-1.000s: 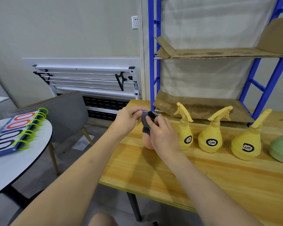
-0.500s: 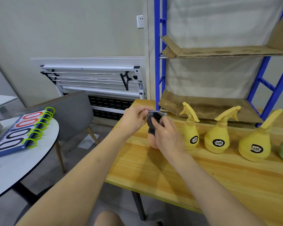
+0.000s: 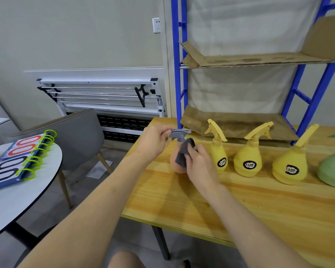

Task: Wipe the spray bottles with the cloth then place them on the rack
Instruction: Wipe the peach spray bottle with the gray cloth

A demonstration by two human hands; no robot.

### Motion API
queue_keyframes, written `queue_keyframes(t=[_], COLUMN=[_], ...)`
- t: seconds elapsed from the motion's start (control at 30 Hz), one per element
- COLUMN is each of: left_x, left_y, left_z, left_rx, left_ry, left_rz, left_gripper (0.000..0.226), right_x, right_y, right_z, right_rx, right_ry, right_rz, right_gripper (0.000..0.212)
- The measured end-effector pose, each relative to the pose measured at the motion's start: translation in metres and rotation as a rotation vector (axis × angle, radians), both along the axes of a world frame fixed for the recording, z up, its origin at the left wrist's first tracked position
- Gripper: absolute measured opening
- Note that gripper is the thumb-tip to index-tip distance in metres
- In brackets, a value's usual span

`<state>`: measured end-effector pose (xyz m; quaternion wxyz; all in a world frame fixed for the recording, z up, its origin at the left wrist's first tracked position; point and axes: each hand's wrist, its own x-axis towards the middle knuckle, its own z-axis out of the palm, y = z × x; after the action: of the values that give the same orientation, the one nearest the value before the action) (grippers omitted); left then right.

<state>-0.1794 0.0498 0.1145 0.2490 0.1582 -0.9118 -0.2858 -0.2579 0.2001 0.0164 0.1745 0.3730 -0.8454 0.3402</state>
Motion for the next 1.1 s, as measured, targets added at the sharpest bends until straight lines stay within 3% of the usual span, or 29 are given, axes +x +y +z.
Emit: queue_keyframes(t=[0.1, 0.27, 0.43, 0.57, 0.8, 1.0, 1.1], left_x=[-0.001, 0.000, 0.003, 0.002, 0.002, 0.001, -0.003], left_y=[0.000, 0.005, 0.005, 0.006, 0.003, -0.004, -0.006], left_z=[0.001, 0.005, 0.006, 0.007, 0.006, 0.001, 0.002], left_rx=[-0.020, -0.064, -0.056, -0.043, -0.052, -0.007, -0.022], left_ry=[0.012, 0.005, -0.012, -0.028, -0.049, -0.041, -0.054], left_rz=[-0.015, 0.009, 0.012, 0.017, 0.016, -0.004, -0.018], left_gripper=[0.030, 0.029, 0.029, 0.031, 0.032, 0.034, 0.033], right_x=[-0.003, 0.014, 0.016, 0.013, 0.016, 0.010, 0.008], right_y=[0.015, 0.001, -0.013, 0.002, -0.002, 0.009, 0.009], right_z=[-0.010, 0.025, 0.023, -0.001, 0.022, -0.005, 0.006], right_rx=[-0.007, -0.220, -0.140, -0.120, -0.203, -0.121, -0.239], right_ry=[-0.058, 0.039, -0.022, -0.132, -0.045, -0.190, -0.275], right_rz=[-0.005, 0.086, 0.081, 0.000, 0.041, -0.007, 0.001], right_gripper=[0.033, 0.037, 0.042, 0.033, 0.037, 0.025, 0.020])
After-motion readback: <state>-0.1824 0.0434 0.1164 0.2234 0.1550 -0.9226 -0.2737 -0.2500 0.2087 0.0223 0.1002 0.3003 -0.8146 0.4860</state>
